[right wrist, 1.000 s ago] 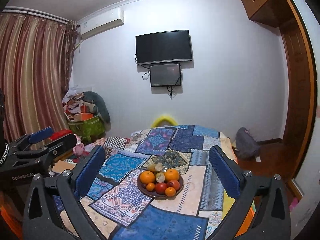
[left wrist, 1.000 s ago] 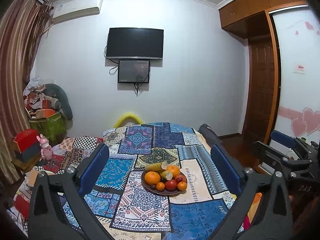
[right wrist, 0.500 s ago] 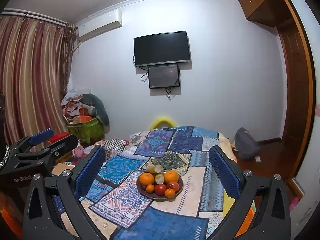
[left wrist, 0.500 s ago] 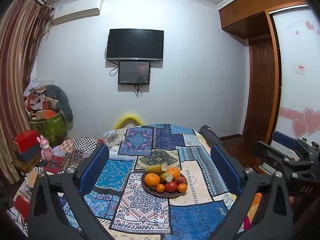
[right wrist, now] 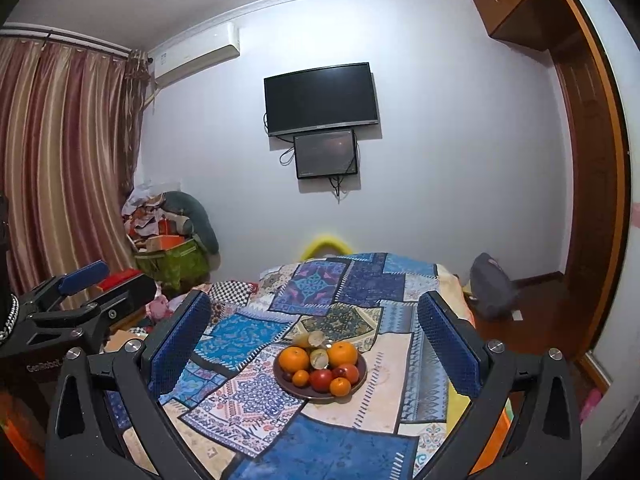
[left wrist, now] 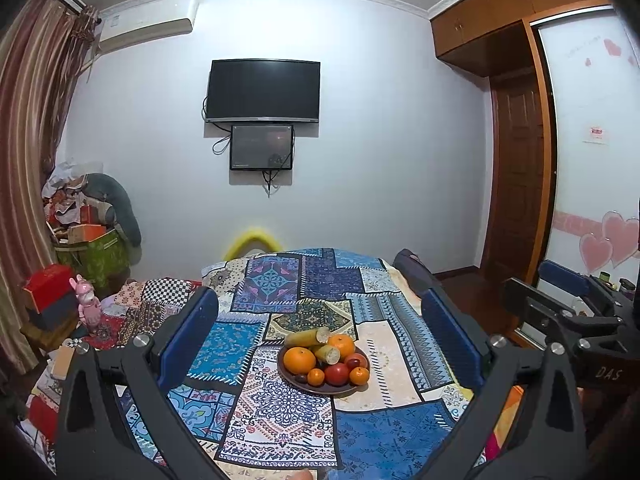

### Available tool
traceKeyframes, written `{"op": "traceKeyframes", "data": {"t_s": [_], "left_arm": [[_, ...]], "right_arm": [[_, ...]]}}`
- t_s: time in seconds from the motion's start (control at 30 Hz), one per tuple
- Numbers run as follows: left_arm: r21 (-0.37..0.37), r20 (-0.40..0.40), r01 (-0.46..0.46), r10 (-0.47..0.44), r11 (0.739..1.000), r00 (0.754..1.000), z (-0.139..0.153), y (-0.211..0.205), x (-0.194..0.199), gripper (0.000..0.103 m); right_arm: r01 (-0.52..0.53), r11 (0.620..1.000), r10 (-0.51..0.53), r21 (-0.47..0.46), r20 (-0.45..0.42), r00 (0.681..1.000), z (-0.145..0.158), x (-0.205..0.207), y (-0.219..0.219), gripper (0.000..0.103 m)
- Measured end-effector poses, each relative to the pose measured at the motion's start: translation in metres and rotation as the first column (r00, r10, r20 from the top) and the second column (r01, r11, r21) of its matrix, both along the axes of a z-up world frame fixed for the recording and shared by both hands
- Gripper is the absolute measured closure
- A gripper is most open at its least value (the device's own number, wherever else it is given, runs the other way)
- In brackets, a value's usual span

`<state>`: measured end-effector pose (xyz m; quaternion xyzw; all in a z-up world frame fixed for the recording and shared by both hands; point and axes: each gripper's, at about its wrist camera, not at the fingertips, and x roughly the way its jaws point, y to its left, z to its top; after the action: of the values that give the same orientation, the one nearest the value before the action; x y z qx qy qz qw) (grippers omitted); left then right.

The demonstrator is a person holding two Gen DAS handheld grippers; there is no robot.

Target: Organize fruits

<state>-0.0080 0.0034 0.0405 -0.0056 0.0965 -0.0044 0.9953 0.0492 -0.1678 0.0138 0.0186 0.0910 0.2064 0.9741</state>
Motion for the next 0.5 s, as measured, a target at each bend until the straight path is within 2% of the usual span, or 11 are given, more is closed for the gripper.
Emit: {"op": "traceKeyframes", "data": {"t_s": [0.5], "left_arm": [[-0.005,-0.002,0.013,-0.013,1.000,1.000,0.0008,-0.0017,-0.0014,0.000]], "right_arm": [[0.007,1.000,-0.007,0.003,-0.005,1.000,-0.0012,0.0003,0.0008,0.000]]}}
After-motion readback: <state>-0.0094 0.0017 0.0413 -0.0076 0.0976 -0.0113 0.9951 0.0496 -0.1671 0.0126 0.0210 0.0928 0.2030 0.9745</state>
